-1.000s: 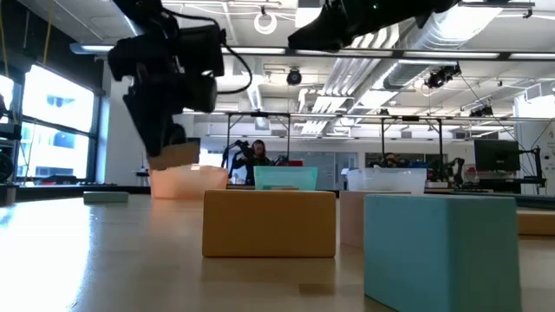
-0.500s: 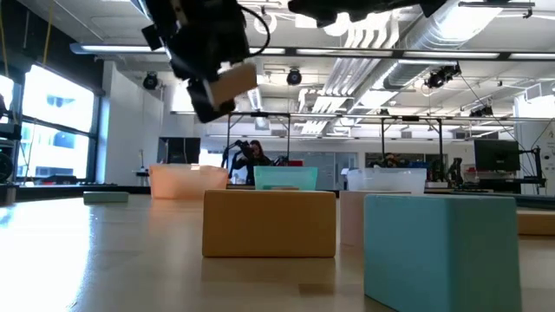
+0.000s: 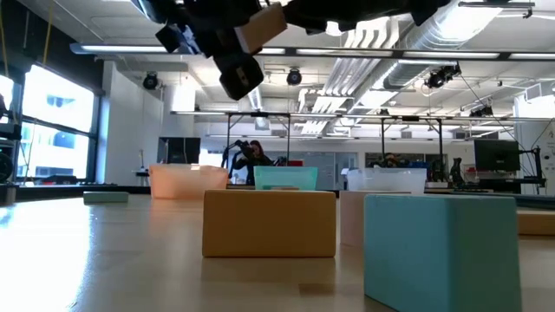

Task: Sort & place blocks by color
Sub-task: Put the brown block into the transparent bin

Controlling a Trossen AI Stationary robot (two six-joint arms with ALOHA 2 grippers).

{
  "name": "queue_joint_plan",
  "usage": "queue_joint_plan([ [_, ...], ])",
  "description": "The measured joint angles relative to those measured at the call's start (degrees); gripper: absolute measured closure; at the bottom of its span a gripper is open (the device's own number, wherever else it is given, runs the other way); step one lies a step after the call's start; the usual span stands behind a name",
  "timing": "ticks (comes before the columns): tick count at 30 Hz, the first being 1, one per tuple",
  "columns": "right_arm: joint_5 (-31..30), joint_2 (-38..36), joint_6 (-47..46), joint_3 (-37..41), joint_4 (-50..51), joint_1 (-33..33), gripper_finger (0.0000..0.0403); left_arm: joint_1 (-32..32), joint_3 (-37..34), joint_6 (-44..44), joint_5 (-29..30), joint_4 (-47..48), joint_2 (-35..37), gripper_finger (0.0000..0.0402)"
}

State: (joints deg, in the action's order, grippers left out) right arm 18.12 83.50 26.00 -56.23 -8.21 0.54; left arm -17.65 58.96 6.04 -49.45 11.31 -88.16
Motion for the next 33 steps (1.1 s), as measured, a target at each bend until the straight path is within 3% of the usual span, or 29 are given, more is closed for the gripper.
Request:
queue_joint_plan([
  [18, 2.68, 0.18, -0.35, 0.00, -5.55, -0.15, 0.0256, 0.00, 0.00, 1.42, -5.09, -8.73, 0.00, 0.0294],
  [29, 2.19, 1.58, -0.40, 0.00, -9.77, -0.15, 0.0296, 0.00, 0.00, 4.28, -5.68, -14.58, 0.00, 0.0292],
  [33, 2.88, 1.58, -0.06, 0.00, -9.10, -0.09, 0.0332, 0.00, 0.00, 4.31, -5.53, -14.67, 0.00, 0.0288],
])
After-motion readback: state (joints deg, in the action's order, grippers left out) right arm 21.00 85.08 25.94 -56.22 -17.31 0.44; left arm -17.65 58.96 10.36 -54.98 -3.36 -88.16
